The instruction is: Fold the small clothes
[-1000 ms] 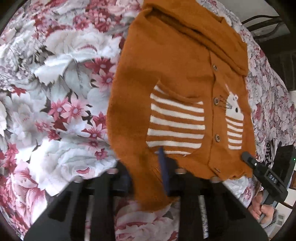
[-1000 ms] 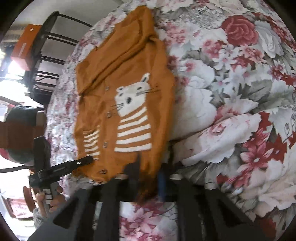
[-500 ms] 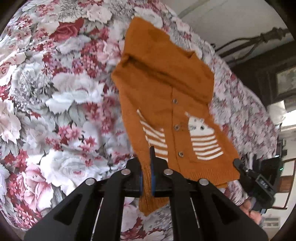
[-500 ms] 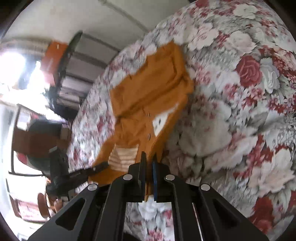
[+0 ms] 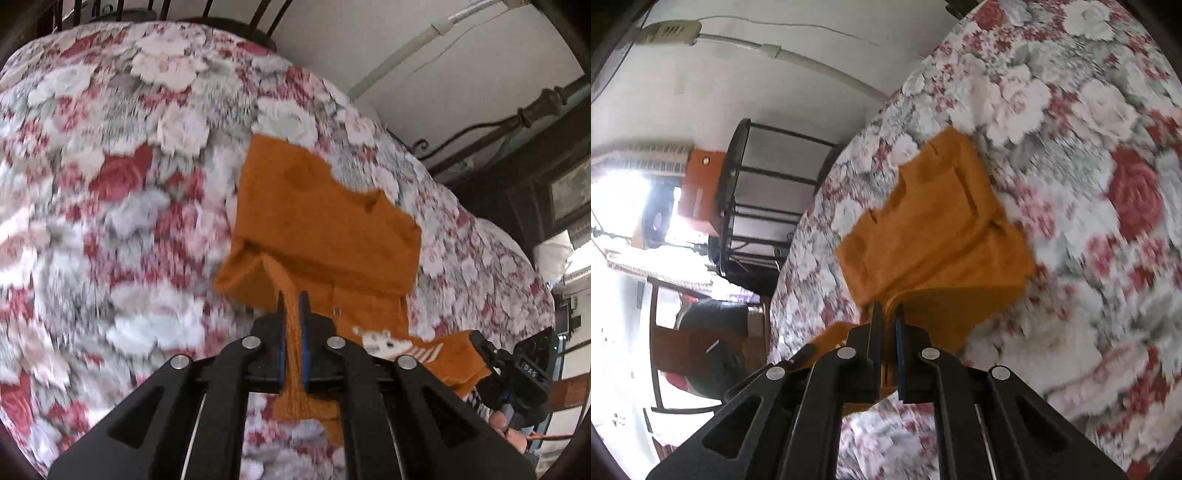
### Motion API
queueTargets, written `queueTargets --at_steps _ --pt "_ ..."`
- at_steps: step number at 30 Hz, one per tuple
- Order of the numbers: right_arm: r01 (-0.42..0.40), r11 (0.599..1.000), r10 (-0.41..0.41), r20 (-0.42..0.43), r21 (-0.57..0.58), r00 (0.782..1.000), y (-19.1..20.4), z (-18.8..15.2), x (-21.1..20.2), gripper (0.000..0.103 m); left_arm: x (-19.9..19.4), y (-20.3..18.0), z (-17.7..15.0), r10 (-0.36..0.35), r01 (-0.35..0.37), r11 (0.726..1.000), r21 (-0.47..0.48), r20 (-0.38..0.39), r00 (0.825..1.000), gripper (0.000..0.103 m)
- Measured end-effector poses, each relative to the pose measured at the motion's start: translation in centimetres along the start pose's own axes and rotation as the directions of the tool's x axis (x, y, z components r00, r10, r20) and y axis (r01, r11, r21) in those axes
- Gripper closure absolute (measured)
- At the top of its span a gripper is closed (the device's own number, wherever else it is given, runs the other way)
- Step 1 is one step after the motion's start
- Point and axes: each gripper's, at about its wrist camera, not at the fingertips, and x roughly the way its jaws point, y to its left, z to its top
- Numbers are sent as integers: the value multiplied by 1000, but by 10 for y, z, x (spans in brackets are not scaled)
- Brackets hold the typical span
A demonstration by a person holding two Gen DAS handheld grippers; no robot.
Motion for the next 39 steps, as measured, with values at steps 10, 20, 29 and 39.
queueTargets --at_steps 10,20,29,39 --pt "-33 995 30 36 94 999 -3 55 40 97 33 -7 73 -14 16 999 -49 41 999 98" --pt "0 990 -7 48 142 999 -30 105 94 97 94 6 109 15 -13 997 -75 20 1000 98" --pt "4 986 -22 106 164 994 -49 133 109 61 113 9 120 141 -135 988 -68 97 985 42" --pt "276 934 -244 160 -228 956 13 119 99 58 97 -19 108 155 -163 983 80 98 983 19"
